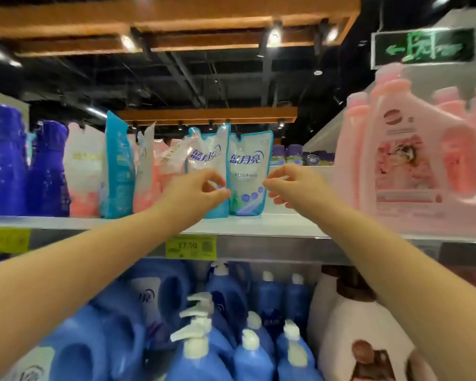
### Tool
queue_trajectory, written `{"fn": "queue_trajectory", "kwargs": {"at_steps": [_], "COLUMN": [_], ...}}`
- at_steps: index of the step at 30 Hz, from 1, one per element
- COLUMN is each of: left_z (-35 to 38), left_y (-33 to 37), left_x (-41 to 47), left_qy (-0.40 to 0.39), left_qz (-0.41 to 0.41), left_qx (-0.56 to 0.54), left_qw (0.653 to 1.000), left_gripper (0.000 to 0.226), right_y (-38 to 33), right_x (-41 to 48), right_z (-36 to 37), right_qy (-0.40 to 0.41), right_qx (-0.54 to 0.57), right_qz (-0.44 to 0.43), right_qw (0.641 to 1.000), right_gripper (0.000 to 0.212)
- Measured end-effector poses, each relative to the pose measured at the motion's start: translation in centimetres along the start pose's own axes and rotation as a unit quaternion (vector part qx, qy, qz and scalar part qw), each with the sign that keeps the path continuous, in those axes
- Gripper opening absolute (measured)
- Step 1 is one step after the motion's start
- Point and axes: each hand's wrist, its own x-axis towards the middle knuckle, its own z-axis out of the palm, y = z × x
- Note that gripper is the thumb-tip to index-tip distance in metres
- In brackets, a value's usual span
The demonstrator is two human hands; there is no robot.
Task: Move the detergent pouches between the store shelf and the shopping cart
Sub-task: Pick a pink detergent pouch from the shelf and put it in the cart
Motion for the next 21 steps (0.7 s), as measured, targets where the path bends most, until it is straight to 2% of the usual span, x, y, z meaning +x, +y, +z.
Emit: {"fn": "queue_trajectory", "kwargs": {"at_steps": [2, 6, 12, 15, 17, 21], "left_z": [-1.4, -4.1, -5.7, -5.6, -5.7, -6.0], "left_y": [-2.6, -8.1, -14.0, -16.2, -17.5, -19.4], "left_x": [2.1, 5.6, 9.8, 11.5, 12.4, 13.5], "left_qy": [-0.014, -0.031, -0.058, -0.052, -0.023, 0.018], "left_qz": [-0.023, -0.074, -0.165, -0.169, -0.154, -0.131], "left_qx": [0.051, 0.115, 0.106, 0.131, 0.142, 0.116], "left_qw": [0.998, 0.990, 0.979, 0.976, 0.978, 0.984], "left_gripper": [0.023, 0.042, 0.067, 0.076, 0.082, 0.084], "right_y": [-0.3, -1.5, -4.4, -5.7, -6.2, -5.7], "right_x": [3.1, 8.6, 13.7, 15.7, 16.8, 18.8], "right_z": [1.4, 5.2, 12.4, 16.6, 18.7, 20.6], "right_qy": [-0.037, -0.077, -0.169, -0.177, -0.165, -0.092], "right_qx": [-0.044, -0.130, -0.198, -0.091, 0.015, 0.173], "right_qz": [0.010, 0.029, 0.031, 0.061, 0.094, 0.155], "right_qw": [0.998, 0.988, 0.965, 0.978, 0.982, 0.968], "right_gripper": [0.013, 0.041, 0.058, 0.062, 0.056, 0.035]}}
